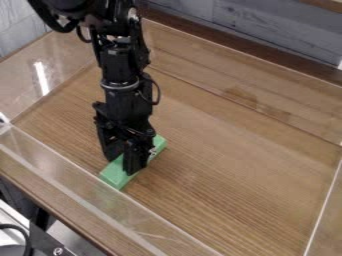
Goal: Remove the green block from inside the brown bowl and put it on the table
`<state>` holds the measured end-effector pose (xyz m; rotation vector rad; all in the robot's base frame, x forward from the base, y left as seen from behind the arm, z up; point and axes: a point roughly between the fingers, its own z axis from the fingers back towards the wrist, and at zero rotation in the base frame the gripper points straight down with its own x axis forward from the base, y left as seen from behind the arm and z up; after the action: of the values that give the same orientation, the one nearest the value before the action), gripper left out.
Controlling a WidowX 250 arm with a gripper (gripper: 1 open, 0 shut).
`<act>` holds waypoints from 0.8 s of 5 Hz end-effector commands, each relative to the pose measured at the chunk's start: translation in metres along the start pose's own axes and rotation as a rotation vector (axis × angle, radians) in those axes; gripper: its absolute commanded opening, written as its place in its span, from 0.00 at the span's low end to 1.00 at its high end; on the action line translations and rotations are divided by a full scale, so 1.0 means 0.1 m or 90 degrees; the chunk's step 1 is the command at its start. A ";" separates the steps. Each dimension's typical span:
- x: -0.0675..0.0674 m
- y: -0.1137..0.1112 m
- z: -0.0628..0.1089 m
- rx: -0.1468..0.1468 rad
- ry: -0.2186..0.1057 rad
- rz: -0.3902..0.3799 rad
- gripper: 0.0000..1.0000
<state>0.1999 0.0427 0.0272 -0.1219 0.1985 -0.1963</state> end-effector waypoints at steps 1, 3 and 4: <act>0.00 0.00 0.09 0.004 -0.011 0.006 0.00; -0.02 -0.07 0.25 -0.004 -0.003 0.018 0.00; -0.04 -0.10 0.41 -0.009 -0.003 0.029 0.00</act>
<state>0.1941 0.0378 0.0580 -0.1500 0.2520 -0.1352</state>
